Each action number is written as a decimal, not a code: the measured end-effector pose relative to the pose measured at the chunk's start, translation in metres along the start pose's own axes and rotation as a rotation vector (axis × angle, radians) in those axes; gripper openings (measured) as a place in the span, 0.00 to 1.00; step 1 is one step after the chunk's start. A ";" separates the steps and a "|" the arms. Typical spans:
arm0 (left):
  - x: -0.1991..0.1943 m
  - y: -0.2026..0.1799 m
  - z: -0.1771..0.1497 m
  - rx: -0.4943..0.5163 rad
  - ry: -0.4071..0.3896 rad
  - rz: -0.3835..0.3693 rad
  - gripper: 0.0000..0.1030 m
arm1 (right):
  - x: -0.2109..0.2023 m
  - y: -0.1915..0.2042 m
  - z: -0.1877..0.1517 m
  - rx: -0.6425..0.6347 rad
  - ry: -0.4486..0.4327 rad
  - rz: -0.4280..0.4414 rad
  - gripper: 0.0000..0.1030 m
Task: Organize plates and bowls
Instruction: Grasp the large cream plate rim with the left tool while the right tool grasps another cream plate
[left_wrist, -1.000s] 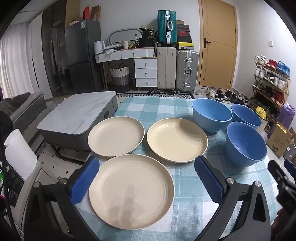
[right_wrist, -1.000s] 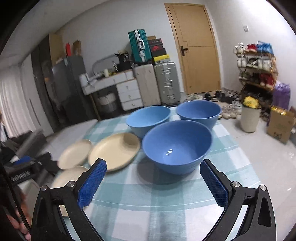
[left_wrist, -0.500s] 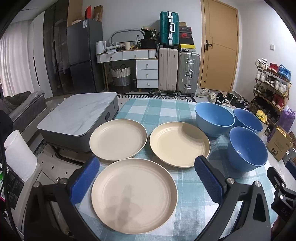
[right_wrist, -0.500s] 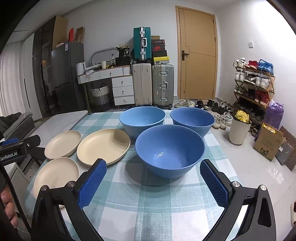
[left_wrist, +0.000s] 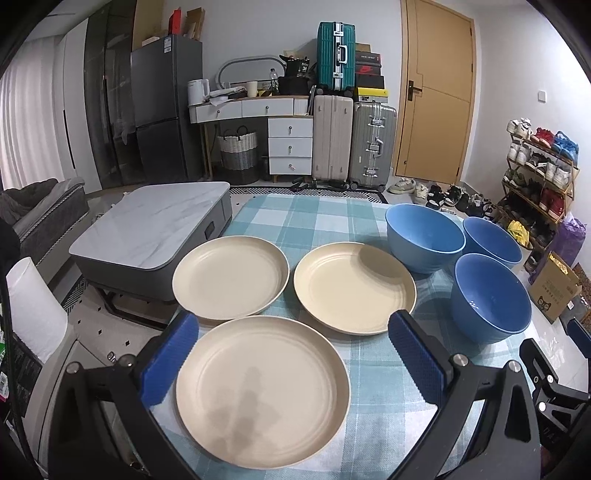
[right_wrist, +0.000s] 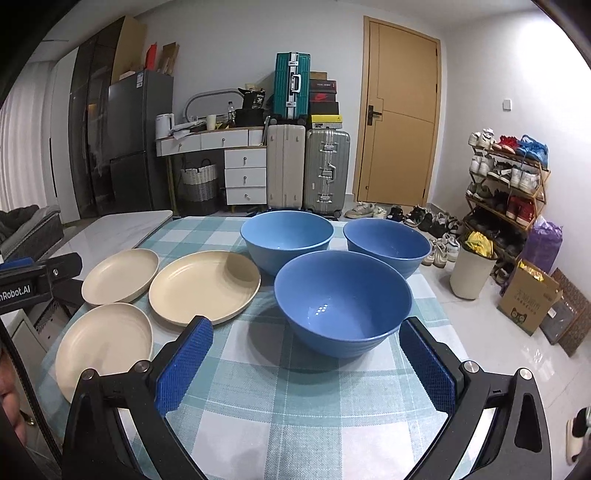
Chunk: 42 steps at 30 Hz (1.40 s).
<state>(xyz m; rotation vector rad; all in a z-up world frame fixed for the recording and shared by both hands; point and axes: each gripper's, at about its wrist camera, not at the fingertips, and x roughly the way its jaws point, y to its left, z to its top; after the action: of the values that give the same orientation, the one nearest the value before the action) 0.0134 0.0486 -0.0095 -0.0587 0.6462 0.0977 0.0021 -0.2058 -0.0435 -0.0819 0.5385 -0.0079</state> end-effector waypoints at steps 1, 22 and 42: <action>0.001 0.002 0.001 -0.002 0.002 0.006 1.00 | 0.000 0.002 0.002 -0.004 -0.001 0.005 1.00; 0.087 0.121 0.041 -0.069 0.104 0.173 1.00 | 0.067 0.146 0.114 -0.311 0.027 0.371 1.00; 0.221 0.196 0.036 -0.223 0.371 0.110 0.98 | 0.269 0.293 0.137 -0.497 0.372 0.534 1.00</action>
<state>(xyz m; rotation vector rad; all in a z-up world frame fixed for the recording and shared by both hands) 0.1890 0.2619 -0.1194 -0.2610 1.0079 0.2694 0.2989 0.0884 -0.0878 -0.4253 0.9125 0.6446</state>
